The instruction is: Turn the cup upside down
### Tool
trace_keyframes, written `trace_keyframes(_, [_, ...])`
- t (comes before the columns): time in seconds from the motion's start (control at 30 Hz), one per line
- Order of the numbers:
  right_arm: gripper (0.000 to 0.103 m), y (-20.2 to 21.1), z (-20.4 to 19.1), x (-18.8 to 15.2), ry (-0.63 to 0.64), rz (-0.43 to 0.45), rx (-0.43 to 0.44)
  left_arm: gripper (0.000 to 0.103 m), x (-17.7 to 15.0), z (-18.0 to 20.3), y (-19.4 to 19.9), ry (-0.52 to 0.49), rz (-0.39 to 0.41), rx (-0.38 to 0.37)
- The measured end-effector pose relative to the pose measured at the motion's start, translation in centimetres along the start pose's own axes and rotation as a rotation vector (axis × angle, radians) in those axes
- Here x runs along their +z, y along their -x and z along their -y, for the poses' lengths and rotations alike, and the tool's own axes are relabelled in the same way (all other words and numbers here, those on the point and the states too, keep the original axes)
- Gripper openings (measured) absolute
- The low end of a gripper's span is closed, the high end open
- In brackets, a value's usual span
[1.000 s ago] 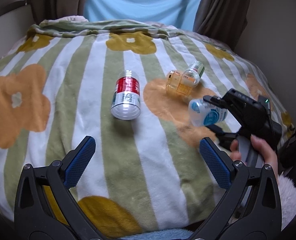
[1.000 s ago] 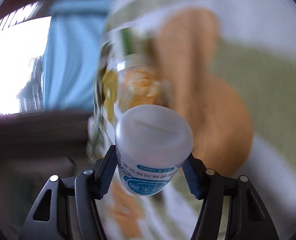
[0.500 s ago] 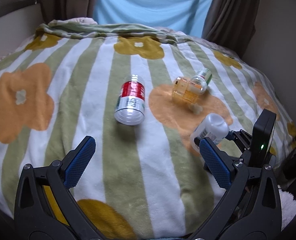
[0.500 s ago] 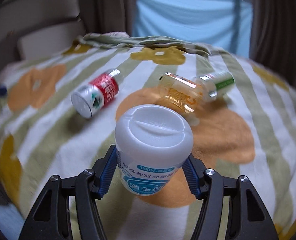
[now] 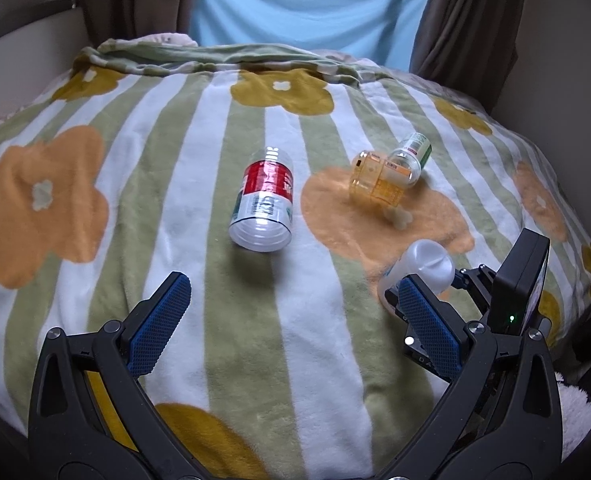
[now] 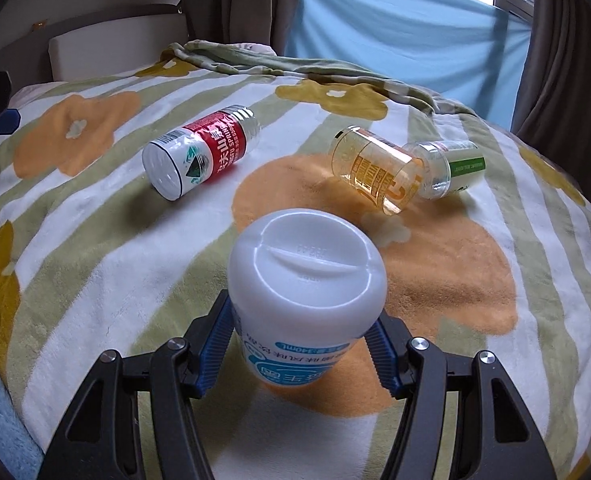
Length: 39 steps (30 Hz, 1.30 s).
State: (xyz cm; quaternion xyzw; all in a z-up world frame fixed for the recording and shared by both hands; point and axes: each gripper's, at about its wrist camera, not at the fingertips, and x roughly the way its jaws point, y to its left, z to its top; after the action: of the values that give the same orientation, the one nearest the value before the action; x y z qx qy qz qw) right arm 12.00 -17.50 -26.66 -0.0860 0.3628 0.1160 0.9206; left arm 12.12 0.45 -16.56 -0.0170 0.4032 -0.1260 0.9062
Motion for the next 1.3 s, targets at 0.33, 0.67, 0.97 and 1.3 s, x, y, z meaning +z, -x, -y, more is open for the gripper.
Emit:
trace_keyframes(0.33, [0.103, 0.0, 0.7, 0.0, -0.078, 0.012, 0.104, 0.103, 0.0, 0.1, 0.1, -0.005, 0.0, 0.01])
trace_keyframes(0.67, [0.103, 3.5, 1.5, 0.4, -0.13, 0.064, 0.104, 0.103, 0.5, 0.6, 1.8, -0.003, 0.047, 0.033])
trace_keyframes(0.97, [0.103, 14.2, 4.8, 4.7, -0.192, 0.203, -0.052, 0.103, 2.6, 2.8, 8.3, -0.006, 0.253, 0.059])
trace_keyframes(1.3, [0.103, 26.0, 7.3, 7.2, -0.329, 0.385, -0.207, 0.103, 3.4, 5.4, 16.4, -0.043, 0.469, 0.092])
